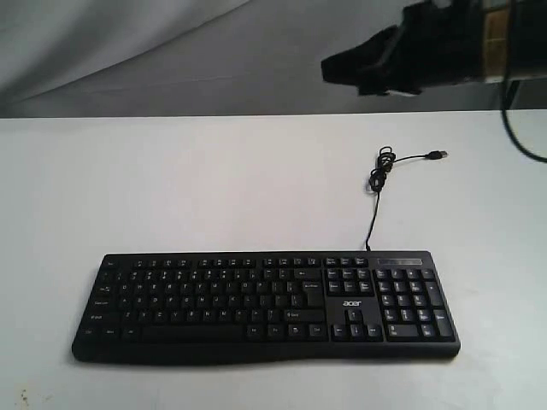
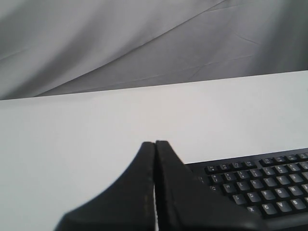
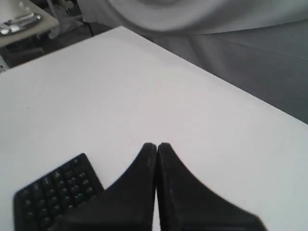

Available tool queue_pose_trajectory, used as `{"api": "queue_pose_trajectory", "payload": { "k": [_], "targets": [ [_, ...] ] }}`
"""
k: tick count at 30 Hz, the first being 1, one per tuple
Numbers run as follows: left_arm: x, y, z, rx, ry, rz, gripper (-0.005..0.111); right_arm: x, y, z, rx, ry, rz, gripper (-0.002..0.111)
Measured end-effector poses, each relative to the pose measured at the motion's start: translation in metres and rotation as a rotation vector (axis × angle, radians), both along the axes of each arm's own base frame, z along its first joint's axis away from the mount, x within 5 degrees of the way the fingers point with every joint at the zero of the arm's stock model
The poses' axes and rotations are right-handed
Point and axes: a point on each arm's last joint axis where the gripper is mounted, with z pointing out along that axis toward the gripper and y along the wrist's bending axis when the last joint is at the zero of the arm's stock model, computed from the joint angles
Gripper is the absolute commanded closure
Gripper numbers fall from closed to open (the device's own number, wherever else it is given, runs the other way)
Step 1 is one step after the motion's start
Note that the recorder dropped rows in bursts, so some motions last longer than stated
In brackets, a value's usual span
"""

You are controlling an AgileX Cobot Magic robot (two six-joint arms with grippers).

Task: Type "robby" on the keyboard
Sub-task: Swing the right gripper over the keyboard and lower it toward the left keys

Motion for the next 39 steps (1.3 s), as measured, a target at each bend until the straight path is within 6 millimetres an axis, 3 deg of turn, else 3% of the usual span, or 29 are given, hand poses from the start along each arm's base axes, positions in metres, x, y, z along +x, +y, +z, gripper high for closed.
{"api": "queue_pose_trajectory", "payload": {
  "k": [6, 10, 15, 19, 20, 23, 25, 27, 29, 30, 32, 39],
  "targets": [
    [0.0, 0.0, 0.0, 0.0, 0.0, 0.0, 0.107, 0.005, 0.05, -0.025, -0.22, -0.166, -0.061, 0.108],
    [0.0, 0.0, 0.0, 0.0, 0.0, 0.0, 0.107, 0.004, 0.068, -0.024, -0.381, -0.313, -0.21, 0.108],
    [0.0, 0.0, 0.0, 0.0, 0.0, 0.0, 0.107, 0.001, 0.078, -0.022, -0.43, -0.364, -0.263, 0.108],
    [0.0, 0.0, 0.0, 0.0, 0.0, 0.0, 0.107, 0.013, 0.07, 0.001, -0.455, -0.444, -0.405, 0.108],
    [0.0, 0.0, 0.0, 0.0, 0.0, 0.0, 0.107, 0.02, 0.063, 0.017, -0.477, -0.491, -0.526, 0.108],
    [0.0, 0.0, 0.0, 0.0, 0.0, 0.0, 0.107, 0.029, 0.05, 0.045, -0.503, -0.465, -0.635, 0.108],
    [0.0, 0.0, 0.0, 0.0, 0.0, 0.0, 0.107, 0.03, 0.047, 0.061, -0.485, -0.312, -0.584, 0.108],
    [0.0, 0.0, 0.0, 0.0, 0.0, 0.0, 0.107, 0.018, 0.048, 0.062, -0.534, -0.112, -0.241, 0.108],
    [0.0, 0.0, 0.0, 0.0, 0.0, 0.0, 0.107, 0.001, 0.06, 0.057, -0.469, -0.047, 0.044, 0.108],
    [0.0, 0.0, 0.0, 0.0, 0.0, 0.0, 0.107, -0.004, 0.065, 0.055, -0.462, -0.051, 0.107, 0.108],
    [0.0, 0.0, 0.0, 0.0, 0.0, 0.0, 0.107, -0.014, 0.078, 0.045, -0.446, -0.046, 0.195, 0.108],
    [0.0, 0.0, 0.0, 0.0, 0.0, 0.0, 0.107, -0.023, 0.133, -0.032, -0.524, 0.066, 0.387, 0.108]
  ]
}}
